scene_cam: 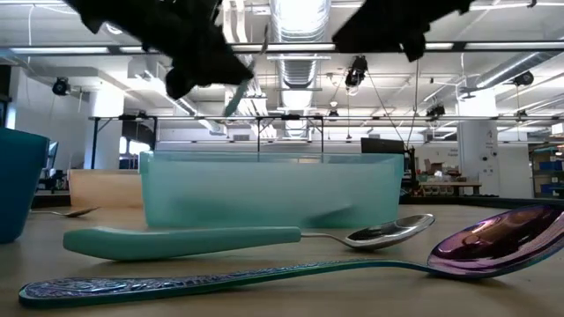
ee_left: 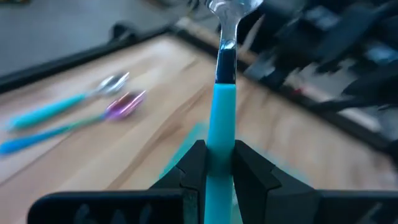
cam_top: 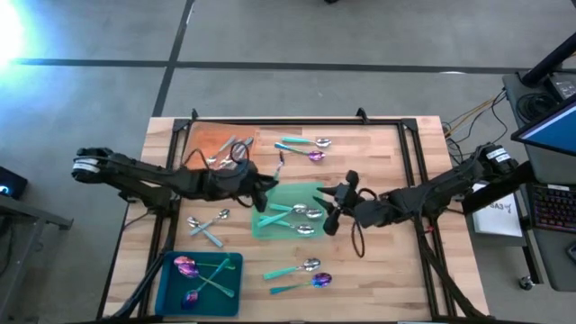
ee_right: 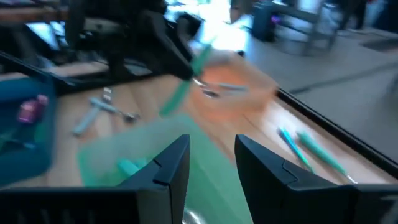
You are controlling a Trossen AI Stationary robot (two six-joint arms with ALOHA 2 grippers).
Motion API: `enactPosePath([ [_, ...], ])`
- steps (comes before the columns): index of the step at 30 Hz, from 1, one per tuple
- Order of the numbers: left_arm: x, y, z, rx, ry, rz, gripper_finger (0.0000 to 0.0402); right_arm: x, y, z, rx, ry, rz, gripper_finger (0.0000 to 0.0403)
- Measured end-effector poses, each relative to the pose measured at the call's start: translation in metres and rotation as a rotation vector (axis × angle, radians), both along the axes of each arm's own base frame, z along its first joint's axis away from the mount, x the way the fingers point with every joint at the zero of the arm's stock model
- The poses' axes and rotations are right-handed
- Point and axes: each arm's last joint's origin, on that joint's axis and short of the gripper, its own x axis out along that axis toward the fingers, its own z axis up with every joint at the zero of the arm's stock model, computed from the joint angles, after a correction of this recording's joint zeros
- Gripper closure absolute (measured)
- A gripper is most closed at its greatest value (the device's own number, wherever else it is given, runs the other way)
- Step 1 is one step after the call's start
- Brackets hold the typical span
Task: Sort silverware by color (type)
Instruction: Put the green spoon into the green bin
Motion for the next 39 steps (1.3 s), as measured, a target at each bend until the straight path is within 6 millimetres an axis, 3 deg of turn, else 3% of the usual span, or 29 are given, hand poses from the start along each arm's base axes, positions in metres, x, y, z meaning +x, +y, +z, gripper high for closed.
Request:
enactPosePath([
  [5,0.024,-0.018,0.003,0.065,-0.175,-0.081,0.0366,0.009,-0.012,0.007,0.064,-0.054,0.156,0.0266],
  [10,0.046,-0.027,0.004,0.136,-0.295,-0.103,0.0366,0.012,-0.022,0.006,0.085,-0.051,0.195,0.0242],
  [16,0.075,-0.032,-0.005,0.157,-0.300,-0.119,0.0366,0.012,-0.022,0.006,0.084,-0.046,0.193,0.0243],
  [21,0.094,-0.036,0.000,0.189,-0.328,-0.133,0.0366,0.012,-0.024,0.004,0.082,-0.028,0.188,0.0253],
  [27,0.090,-0.036,0.004,0.208,-0.342,-0.135,0.0366,0.012,-0.025,0.002,0.078,-0.009,0.182,0.0279],
  [33,0.089,-0.036,0.003,0.212,-0.332,-0.127,0.0366,0.012,-0.027,0.003,0.087,-0.008,0.168,0.0332],
  [39,0.089,-0.036,0.002,0.213,-0.324,-0.132,0.0359,0.012,-0.028,0.003,0.079,0.000,0.169,0.0336],
])
